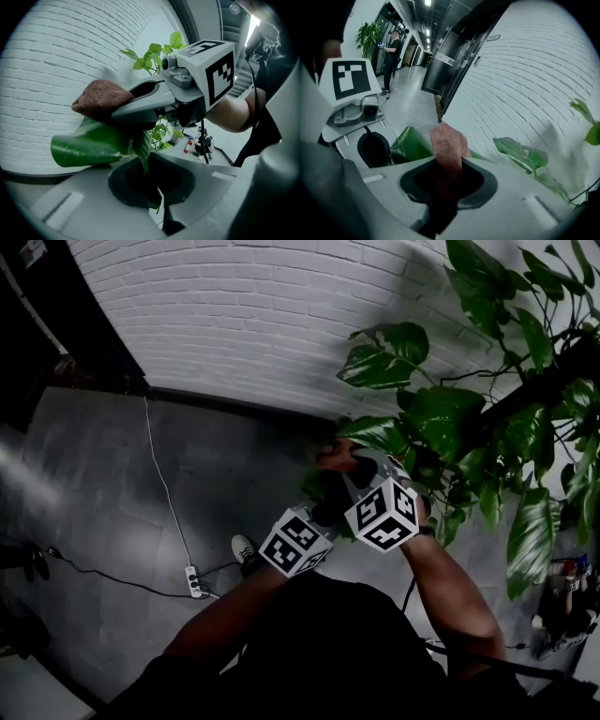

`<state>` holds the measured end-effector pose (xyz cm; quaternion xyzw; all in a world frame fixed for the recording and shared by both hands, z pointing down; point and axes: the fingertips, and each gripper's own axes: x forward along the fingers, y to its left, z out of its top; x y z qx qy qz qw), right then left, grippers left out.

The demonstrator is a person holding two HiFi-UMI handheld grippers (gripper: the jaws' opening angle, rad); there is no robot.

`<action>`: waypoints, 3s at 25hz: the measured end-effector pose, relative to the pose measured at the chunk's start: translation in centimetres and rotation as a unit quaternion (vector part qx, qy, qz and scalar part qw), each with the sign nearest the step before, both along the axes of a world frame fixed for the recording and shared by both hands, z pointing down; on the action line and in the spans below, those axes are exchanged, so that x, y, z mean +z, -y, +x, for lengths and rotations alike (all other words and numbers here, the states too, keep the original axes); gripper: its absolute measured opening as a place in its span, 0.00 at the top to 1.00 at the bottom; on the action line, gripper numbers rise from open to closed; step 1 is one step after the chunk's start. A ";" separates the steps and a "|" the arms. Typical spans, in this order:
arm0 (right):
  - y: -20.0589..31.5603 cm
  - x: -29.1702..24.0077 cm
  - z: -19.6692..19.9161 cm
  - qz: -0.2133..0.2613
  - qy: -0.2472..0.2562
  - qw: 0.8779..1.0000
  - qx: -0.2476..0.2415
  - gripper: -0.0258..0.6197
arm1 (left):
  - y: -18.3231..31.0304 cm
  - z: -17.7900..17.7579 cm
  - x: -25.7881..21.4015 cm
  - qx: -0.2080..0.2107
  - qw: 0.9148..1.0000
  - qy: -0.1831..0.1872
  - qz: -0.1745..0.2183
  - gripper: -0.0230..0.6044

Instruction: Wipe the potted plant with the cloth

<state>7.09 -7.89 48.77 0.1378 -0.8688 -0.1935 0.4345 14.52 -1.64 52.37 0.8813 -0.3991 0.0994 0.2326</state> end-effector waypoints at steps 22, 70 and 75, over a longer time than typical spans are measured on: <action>-8.3 -1.8 -1.4 -0.078 0.001 0.991 -0.108 0.85 | -0.4 0.4 -1.0 0.004 1.000 -0.005 0.011 0.93; 8.4 -13.3 -3.9 0.059 0.255 0.878 0.401 0.85 | 19.0 -23.3 -8.7 0.149 0.988 -0.032 0.020 0.94; 14.0 -13.3 -1.7 0.093 0.249 0.860 0.436 0.85 | 24.6 -21.0 -8.9 0.192 0.980 -0.041 0.016 0.92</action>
